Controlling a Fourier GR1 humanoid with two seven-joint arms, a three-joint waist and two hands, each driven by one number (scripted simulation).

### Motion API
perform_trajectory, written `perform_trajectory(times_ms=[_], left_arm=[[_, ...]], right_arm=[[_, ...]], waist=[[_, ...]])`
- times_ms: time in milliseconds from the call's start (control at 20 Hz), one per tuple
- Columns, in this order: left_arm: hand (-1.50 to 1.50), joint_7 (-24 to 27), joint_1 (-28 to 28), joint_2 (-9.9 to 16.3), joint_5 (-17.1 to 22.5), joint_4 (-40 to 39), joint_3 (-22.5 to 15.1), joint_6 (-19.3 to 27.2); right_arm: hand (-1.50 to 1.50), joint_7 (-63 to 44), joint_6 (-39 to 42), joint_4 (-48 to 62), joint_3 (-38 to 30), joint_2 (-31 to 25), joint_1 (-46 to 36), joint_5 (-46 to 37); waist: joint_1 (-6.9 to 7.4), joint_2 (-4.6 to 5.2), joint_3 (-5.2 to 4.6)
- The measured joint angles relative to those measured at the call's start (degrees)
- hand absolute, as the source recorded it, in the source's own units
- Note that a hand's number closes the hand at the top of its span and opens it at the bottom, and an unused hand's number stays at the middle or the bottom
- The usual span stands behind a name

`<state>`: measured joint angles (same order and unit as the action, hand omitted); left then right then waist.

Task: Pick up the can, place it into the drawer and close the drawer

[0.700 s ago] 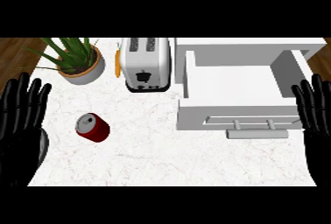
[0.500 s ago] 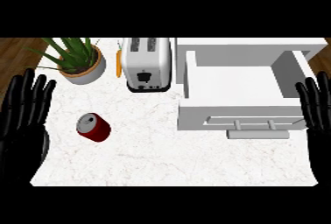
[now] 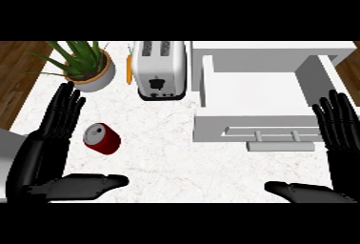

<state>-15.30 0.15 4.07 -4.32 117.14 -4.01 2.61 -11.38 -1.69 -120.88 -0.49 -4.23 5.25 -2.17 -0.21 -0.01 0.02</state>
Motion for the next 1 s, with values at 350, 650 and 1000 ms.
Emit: perform_trajectory(times_ms=[350, 650, 1000], left_arm=[[-1.50, -8.0, 0.0, -0.4, -0.5, 4.8, 0.0, 0.7], [-1.50, -7.5, 2.3, -0.8, 0.5, 4.8, 1.9, 0.5], [-1.50, -8.6, 0.3, -1.1, -0.2, 2.3, 3.4, 1.4]], right_arm=[[-1.50, 0.4, 1.6, 0.2, -2.3, -0.3, 2.5, 1.6], [-1.50, 4.1, 4.0, 1.2, -4.2, -0.2, 6.0, 3.1], [-1.50, 6.4, 6.8, 1.2, -7.0, -0.4, 8.2, 5.2]], waist=[[0.12, -0.04, 0.00], [0.13, -0.03, -0.01], [0.06, -0.03, -0.02]])
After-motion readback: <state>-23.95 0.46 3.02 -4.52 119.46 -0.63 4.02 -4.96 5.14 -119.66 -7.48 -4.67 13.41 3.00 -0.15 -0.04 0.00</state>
